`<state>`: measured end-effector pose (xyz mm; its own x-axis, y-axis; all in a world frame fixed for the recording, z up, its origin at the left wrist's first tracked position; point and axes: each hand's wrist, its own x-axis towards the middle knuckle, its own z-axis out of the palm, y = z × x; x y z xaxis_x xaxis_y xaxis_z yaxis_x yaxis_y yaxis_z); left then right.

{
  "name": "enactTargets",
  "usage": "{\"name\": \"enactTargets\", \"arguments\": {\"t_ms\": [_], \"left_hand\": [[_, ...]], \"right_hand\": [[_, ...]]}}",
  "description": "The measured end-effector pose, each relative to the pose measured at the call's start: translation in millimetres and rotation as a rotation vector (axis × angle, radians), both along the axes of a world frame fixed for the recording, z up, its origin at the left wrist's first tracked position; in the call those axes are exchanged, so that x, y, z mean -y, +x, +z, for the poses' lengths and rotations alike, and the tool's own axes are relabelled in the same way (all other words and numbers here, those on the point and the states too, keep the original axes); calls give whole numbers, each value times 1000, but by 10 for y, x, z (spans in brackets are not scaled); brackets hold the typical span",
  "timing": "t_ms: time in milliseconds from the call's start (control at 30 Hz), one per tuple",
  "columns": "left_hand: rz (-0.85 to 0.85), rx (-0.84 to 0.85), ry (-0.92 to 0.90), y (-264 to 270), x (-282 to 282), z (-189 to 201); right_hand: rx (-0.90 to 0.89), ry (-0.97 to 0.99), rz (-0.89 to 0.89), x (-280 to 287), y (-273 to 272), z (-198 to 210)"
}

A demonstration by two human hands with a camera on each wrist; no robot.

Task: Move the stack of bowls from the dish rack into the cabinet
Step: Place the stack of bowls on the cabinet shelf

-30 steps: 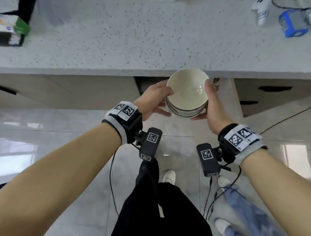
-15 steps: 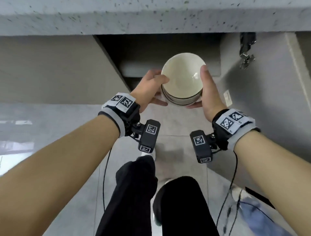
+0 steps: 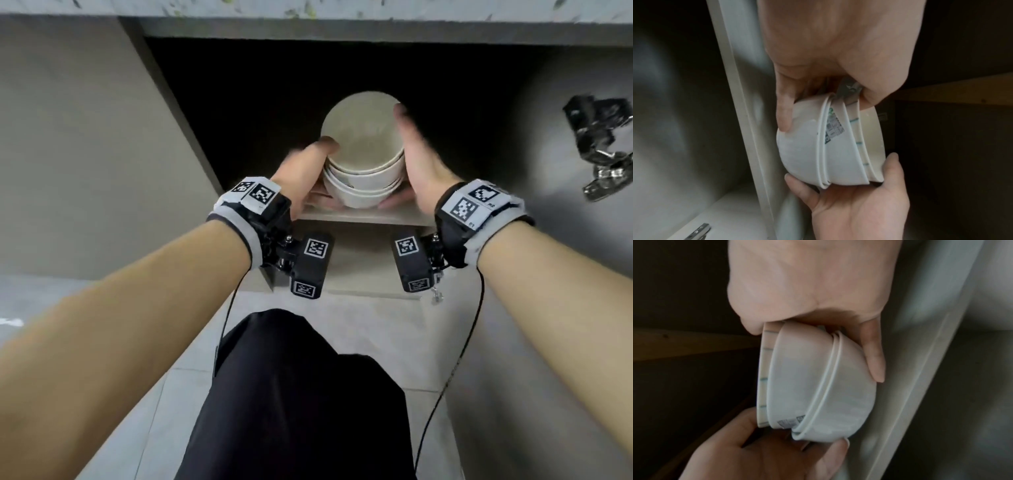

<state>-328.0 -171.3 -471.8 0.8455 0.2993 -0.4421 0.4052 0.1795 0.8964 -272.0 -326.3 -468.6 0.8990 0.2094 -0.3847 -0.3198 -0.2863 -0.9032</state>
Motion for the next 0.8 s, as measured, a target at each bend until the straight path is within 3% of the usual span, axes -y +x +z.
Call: {"name": "enactTargets", "arguments": {"t_ms": [267, 567, 700, 800], "left_hand": [[-37, 61, -16, 206, -61, -320], [-55, 93, -44, 253, -56, -325], [-4, 151, 152, 236, -106, -341], [-1, 240, 236, 251, -223, -386]], "right_hand": [[83, -55, 42, -42, 199, -203], [114, -147, 31, -119, 305, -104], [173, -194, 25, -53, 261, -104], [366, -294, 128, 50, 253, -118]]}}
